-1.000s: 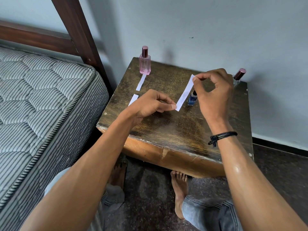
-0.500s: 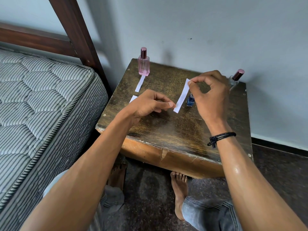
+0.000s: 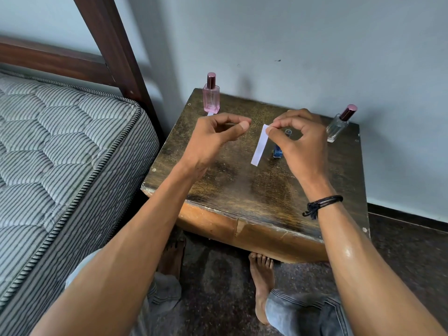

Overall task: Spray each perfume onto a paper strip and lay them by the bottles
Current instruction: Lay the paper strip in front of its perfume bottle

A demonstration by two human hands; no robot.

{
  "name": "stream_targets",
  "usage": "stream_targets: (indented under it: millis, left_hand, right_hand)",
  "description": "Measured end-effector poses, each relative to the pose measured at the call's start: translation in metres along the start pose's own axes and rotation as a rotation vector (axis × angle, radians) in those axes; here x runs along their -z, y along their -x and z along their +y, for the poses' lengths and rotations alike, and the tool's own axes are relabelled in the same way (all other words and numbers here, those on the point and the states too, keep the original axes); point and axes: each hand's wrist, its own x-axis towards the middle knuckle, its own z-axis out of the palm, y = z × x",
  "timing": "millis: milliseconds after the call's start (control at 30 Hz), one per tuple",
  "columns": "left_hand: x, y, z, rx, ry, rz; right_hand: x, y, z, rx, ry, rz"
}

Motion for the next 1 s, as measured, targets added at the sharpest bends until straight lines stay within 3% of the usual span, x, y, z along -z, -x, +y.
stream_targets:
  millis: [200,733,1000]
  left_hand:
    - [-0.014,0.007,0.003,-0.048,0.006,-0.107]
    - [-0.015,0.005,-0.006,0.046,-0.052,-0.060]
    - [-0.013,0.000,-0.015,0.121,-0.093,-0.026]
  right_hand:
    - [-0.004,0.000,-0.004,-0.019,-0.063,-0.026]
    - [-0.003,0.003,-0.003,-0.054,0.093,-0.109]
    - [0.016,-0.006,0.003,-0.173,0.009,-0.046]
